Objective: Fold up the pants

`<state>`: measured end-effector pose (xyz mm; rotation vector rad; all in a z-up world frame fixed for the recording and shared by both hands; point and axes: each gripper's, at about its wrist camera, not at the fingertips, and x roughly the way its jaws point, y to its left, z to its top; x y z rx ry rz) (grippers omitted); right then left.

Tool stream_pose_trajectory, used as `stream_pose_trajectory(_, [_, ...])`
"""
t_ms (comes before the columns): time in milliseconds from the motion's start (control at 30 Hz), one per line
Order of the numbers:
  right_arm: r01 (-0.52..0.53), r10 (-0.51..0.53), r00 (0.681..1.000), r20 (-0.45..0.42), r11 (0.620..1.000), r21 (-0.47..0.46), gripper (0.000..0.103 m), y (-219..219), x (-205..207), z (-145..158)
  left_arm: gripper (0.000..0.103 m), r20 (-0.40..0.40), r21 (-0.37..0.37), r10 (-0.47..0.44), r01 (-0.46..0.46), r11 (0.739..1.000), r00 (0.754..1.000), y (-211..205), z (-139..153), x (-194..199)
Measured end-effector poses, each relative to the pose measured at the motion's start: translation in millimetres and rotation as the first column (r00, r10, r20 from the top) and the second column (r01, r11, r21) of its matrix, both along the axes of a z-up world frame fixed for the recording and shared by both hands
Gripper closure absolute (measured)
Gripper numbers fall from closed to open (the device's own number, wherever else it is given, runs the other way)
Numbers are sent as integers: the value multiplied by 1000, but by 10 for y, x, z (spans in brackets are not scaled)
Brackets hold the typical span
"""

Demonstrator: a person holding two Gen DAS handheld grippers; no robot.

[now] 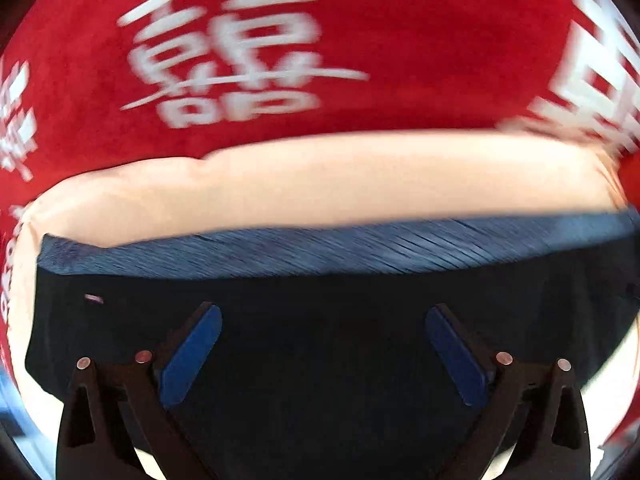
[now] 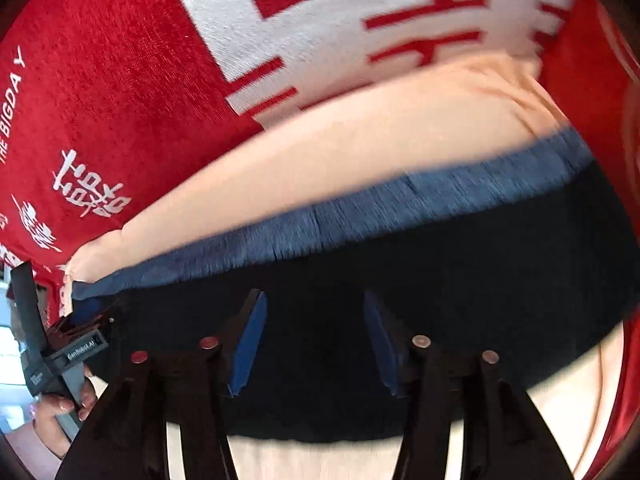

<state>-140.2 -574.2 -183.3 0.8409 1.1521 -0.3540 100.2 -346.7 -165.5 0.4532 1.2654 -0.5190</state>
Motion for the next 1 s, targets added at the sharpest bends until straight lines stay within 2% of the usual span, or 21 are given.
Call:
stream_pose_trajectory(133, [73,-73,997,-5,996,54,46,33,-375,-35,0,-26,-12,-115,115,993,993,-377,6,-480])
stream_pose_trajectory(233, [143,-144,990,7,986,89,46,-45,-655,-82,0,-40,-16,-133,132,991,990,-472,-8,-784])
stream_pose_trajectory(333, [227,-227,974,-9,971,82,46,-192,-918,-126,0,-76,-35,-127,125,992,989,-610,-52,-923])
stream_pose_trajectory(433, [335,-336,942,-5,937,99,46,-367,-1186,-191,0,-71,-3,-150,150,989,986,-721,-223,-927])
stream_pose_trajectory(467, [371,-373,928,-1,922,114,46,-416,-1260,-224,0,-66,8,-153,154,988,986,-734,-186,-1107])
stream_pose_trajectory(533, [420,-426,904,13,896,145,46,-511,-1394,-282,0,-62,18,-149,150,989,987,-758,-221,-1129])
stream_pose_trajectory(633, [448,-464,885,41,872,197,46,-558,-1452,-374,0,-65,16,-133,134,991,989,-756,-262,-1127])
stream_pose_trajectory(833, [439,-481,869,115,858,267,46,-593,-1470,-456,0,-42,28,-137,139,990,990,-783,-315,-1162])
stream_pose_trajectory(933, [442,-515,841,166,831,339,46,-664,-1532,-531,0,-39,29,-128,130,991,991,-817,-343,-1177])
stream_pose_trajectory(1000, [454,-551,809,204,807,377,46,-697,-1570,-591,0,-33,17,-120,121,993,992,-809,-341,-1191])
